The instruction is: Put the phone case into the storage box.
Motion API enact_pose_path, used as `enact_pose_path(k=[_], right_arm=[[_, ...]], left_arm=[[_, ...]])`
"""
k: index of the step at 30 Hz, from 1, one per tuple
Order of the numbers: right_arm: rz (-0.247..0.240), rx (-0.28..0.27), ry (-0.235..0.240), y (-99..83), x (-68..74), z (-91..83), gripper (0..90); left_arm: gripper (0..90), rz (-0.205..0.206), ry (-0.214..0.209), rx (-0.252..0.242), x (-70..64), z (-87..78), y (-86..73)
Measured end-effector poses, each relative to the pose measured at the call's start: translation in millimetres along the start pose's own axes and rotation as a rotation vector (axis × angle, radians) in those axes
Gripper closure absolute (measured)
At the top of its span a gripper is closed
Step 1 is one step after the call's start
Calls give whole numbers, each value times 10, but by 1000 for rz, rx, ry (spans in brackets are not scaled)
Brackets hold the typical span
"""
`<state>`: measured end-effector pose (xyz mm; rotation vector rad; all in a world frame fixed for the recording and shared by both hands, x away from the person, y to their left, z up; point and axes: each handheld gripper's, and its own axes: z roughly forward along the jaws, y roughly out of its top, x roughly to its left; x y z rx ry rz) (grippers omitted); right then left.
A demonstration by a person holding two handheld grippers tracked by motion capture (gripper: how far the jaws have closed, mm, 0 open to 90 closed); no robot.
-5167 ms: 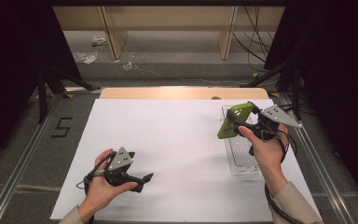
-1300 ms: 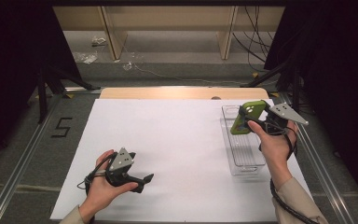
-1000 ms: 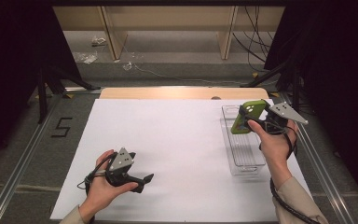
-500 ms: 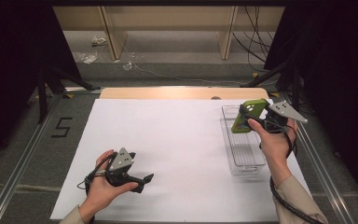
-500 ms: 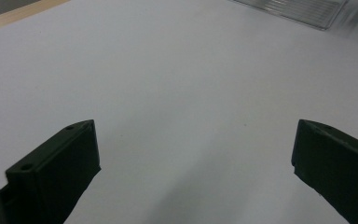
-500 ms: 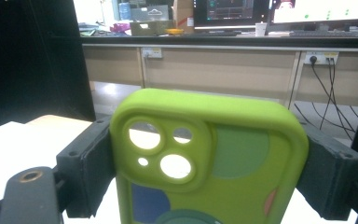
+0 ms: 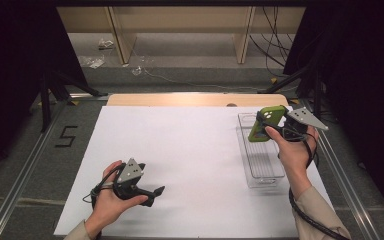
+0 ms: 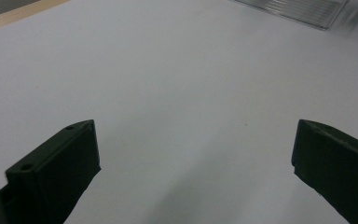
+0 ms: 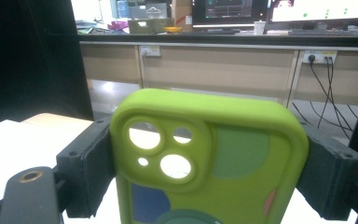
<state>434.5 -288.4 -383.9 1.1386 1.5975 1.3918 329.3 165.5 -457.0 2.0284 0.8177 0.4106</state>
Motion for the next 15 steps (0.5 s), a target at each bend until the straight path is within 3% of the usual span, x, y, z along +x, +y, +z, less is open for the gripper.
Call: enact_pose_path(k=[15], right_arm=[[-6, 6, -7, -3, -17, 44, 171]], left_arm=[[2, 0, 0, 1, 1, 0, -1]])
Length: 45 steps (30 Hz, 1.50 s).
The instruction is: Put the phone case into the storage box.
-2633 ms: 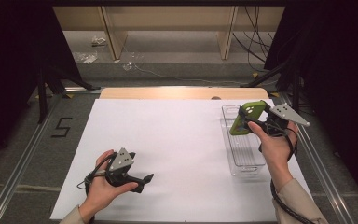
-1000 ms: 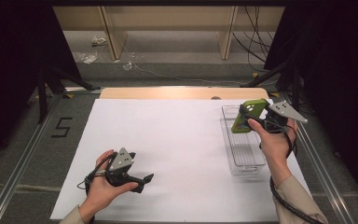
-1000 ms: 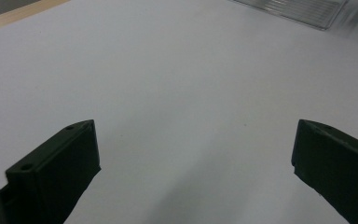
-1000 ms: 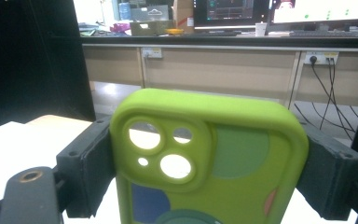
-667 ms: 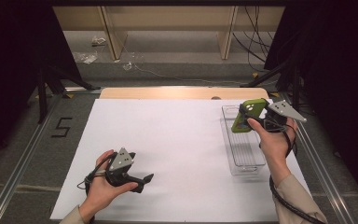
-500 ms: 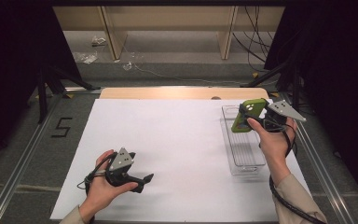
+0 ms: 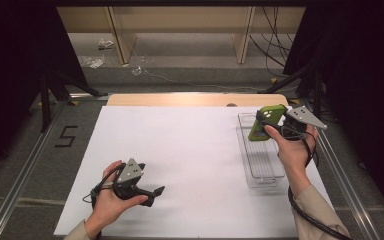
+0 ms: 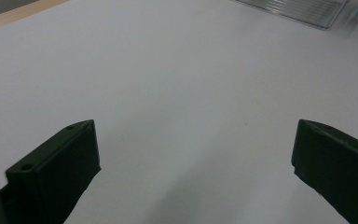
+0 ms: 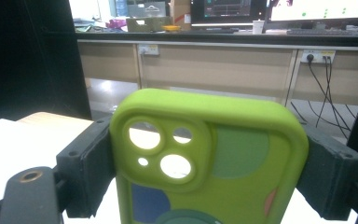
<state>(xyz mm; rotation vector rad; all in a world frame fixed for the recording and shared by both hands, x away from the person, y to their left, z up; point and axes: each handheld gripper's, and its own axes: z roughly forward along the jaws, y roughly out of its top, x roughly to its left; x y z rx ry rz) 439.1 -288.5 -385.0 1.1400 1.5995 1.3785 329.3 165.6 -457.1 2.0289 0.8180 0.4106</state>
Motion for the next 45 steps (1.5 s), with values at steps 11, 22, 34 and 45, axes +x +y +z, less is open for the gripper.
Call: enact_pose_path(k=[11, 22, 34, 45], right_arm=[[-4, 3, -3, -1, -5, 29, 171], [-6, 5, -10, -12, -17, 57, 171], [-8, 10, -15, -19, -25, 89, 171], [-14, 17, -18, -25, -27, 131, 171]], left_arm=[[2, -1, 0, -2, 1, -1, 0], [2, 0, 0, -1, 2, -1, 0], [2, -1, 0, -3, 3, -2, 0], [2, -1, -1, -2, 2, -2, 2]])
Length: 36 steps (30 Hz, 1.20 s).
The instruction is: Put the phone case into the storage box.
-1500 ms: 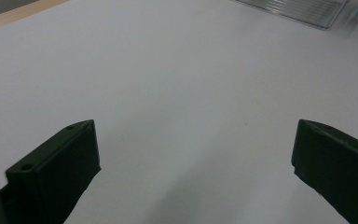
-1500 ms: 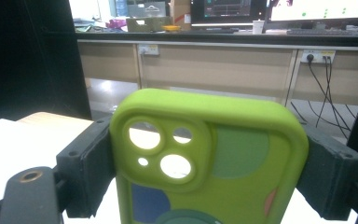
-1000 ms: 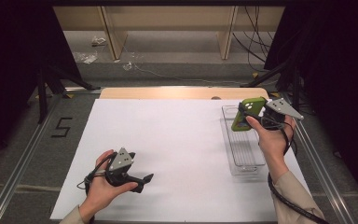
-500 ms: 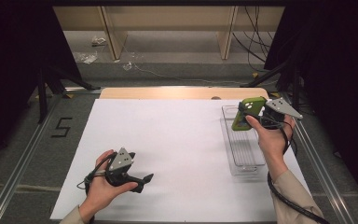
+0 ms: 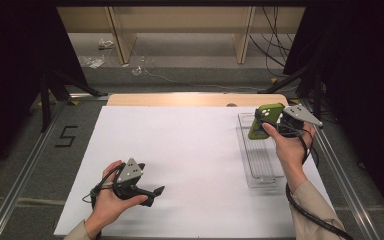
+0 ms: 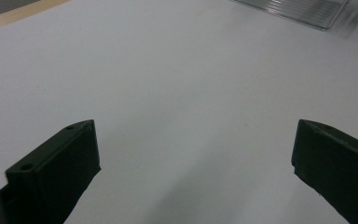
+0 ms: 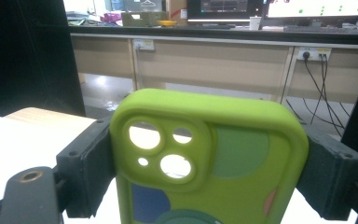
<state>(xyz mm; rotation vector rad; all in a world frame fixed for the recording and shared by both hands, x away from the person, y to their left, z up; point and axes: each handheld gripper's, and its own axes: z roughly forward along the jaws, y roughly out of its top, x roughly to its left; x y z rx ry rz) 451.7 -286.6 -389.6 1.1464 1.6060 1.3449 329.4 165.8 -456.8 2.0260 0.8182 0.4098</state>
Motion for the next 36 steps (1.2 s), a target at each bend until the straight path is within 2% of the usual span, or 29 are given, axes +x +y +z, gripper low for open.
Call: enact_pose_path(k=[24, 36], right_arm=[[-24, 72, 4, 11, 1, 182, 171], [-29, 87, 0, 25, -16, 246, 171]], left_arm=[[2, -7, 6, -4, 26, -20, -4], [2, -7, 4, -3, 20, -15, -7]])
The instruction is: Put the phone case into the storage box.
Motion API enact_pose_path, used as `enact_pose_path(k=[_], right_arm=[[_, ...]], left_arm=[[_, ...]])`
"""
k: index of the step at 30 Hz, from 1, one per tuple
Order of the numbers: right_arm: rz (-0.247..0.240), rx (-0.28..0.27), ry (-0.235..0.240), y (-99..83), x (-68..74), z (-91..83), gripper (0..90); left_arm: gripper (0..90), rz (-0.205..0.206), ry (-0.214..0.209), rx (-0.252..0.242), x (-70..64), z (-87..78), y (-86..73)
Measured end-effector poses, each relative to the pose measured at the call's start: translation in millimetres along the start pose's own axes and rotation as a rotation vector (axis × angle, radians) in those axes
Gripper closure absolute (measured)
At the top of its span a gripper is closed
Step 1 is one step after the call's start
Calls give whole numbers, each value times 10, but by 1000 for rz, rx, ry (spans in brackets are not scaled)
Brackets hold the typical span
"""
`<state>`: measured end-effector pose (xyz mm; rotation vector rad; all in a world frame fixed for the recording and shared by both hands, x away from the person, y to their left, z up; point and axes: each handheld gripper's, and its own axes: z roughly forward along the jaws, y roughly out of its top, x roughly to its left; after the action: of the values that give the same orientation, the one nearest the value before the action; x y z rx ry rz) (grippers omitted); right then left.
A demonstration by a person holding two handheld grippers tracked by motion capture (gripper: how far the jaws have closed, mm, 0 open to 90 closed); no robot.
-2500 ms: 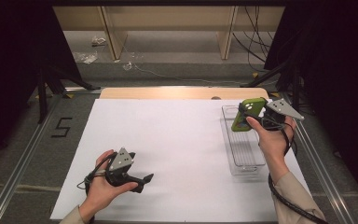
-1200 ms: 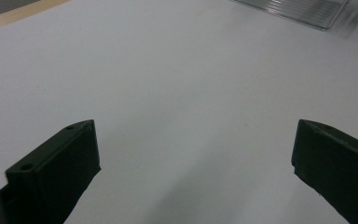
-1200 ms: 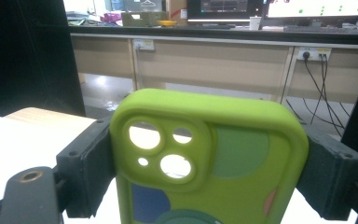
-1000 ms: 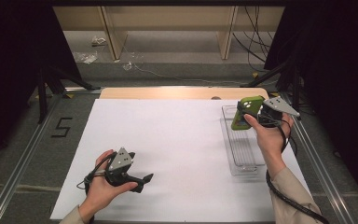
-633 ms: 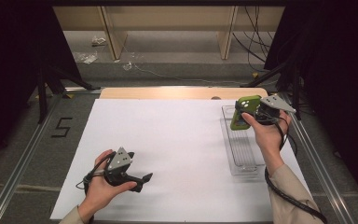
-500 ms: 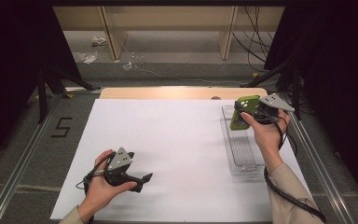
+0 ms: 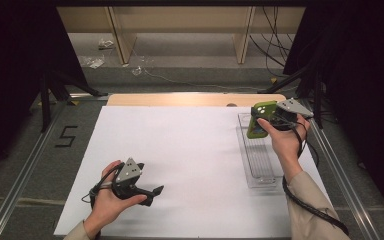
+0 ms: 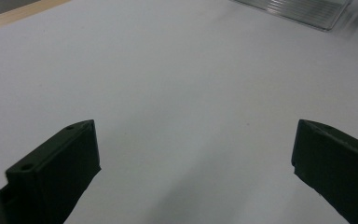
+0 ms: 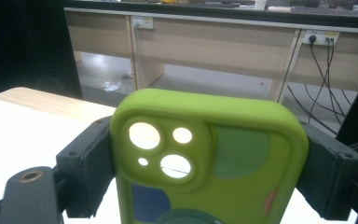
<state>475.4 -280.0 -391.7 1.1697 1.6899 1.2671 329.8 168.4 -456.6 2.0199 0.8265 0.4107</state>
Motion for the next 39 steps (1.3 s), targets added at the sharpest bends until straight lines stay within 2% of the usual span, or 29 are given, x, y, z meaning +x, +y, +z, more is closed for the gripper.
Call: enact_pose_path(k=[39], right_arm=[[-17, 30, -11, 47, 29, 206, 171]], left_arm=[[2, -2, -2, 0, 8, -1, -2]])
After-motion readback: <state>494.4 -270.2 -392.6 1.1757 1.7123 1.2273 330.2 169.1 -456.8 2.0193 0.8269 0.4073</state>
